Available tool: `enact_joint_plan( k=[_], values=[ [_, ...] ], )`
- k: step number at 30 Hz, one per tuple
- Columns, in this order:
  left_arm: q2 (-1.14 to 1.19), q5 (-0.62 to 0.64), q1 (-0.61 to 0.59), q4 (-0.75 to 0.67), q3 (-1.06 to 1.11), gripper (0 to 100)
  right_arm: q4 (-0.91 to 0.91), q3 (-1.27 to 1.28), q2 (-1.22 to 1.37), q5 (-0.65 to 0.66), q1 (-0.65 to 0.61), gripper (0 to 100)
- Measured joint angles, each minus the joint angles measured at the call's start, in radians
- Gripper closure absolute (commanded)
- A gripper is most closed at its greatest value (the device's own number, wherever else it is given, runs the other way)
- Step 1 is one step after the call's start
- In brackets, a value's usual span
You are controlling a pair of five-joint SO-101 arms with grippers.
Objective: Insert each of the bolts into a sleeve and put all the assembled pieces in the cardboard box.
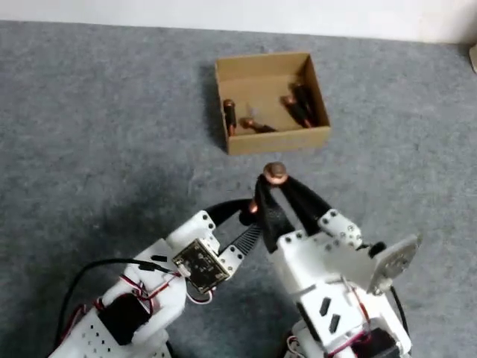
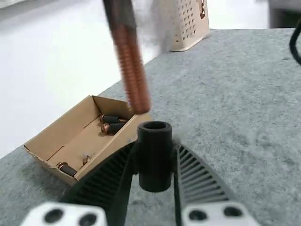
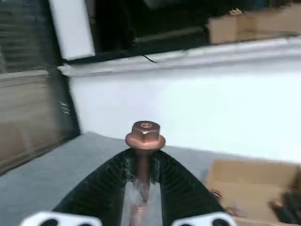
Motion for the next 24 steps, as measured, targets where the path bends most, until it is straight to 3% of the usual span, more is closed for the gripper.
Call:
enact_joint_plan(
  k=[7, 24],
  values=[
    [0.0, -0.002, 0.0, 0.0, 0.0, 99, -0.089, 0.054, 0.0, 0.0, 0.087, 99.3],
    [0.0, 0.002, 0.0, 0.037, -0.006, 99, -0.094, 0.118, 0.0, 0.0, 0.089, 99.3]
  ],
)
